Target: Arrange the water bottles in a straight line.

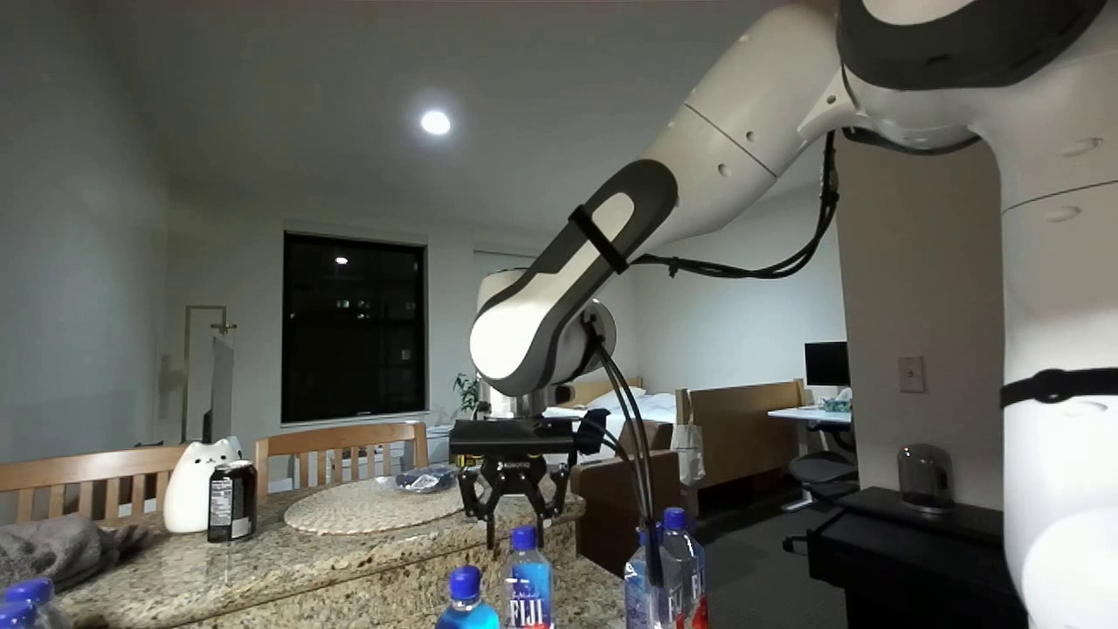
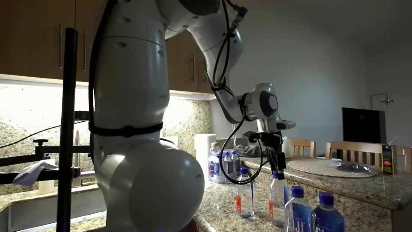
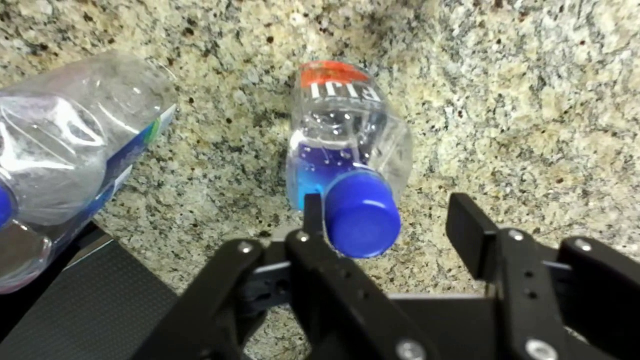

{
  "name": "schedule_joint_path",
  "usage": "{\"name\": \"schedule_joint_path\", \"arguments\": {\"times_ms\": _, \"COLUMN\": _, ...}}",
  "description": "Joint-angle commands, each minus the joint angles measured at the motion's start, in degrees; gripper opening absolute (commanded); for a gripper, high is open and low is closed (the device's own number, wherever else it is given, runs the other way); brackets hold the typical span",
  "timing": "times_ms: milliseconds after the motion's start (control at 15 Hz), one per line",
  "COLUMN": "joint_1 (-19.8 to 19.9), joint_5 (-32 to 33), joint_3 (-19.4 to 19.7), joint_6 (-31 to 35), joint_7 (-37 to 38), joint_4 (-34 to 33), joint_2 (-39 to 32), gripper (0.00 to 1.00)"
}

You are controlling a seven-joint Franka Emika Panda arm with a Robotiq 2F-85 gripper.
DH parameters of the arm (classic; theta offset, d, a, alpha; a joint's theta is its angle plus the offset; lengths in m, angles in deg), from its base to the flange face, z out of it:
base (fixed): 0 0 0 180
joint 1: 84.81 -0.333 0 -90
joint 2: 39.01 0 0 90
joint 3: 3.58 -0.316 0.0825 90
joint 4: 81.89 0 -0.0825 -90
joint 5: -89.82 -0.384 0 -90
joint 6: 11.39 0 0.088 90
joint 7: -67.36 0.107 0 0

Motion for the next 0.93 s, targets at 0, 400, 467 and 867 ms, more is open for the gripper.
{"name": "schedule_joint_path", "arguments": {"times_ms": 0, "joint_1": -0.56, "joint_5": -0.52, "joint_3": 0.20, "joint_6": 1.60, "joint_7": 0.76, "joint_4": 0.74, "joint_2": -0.26, "gripper": 0.36}}
{"name": "schedule_joint_path", "arguments": {"times_ms": 400, "joint_1": -1.01, "joint_5": 0.71, "joint_3": 0.13, "joint_6": 2.19, "joint_7": -0.85, "joint_4": 1.40, "joint_2": 0.42, "gripper": 0.14}}
{"name": "schedule_joint_path", "arguments": {"times_ms": 467, "joint_1": -1.14, "joint_5": 0.61, "joint_3": 0.17, "joint_6": 2.45, "joint_7": -2.31, "joint_4": 1.61, "joint_2": 0.70, "gripper": 0.14}}
{"name": "schedule_joint_path", "arguments": {"times_ms": 867, "joint_1": -1.50, "joint_5": -1.29, "joint_3": 1.02, "joint_6": 5.40, "joint_7": -20.74, "joint_4": 3.72, "joint_2": 4.86, "gripper": 0.15}}
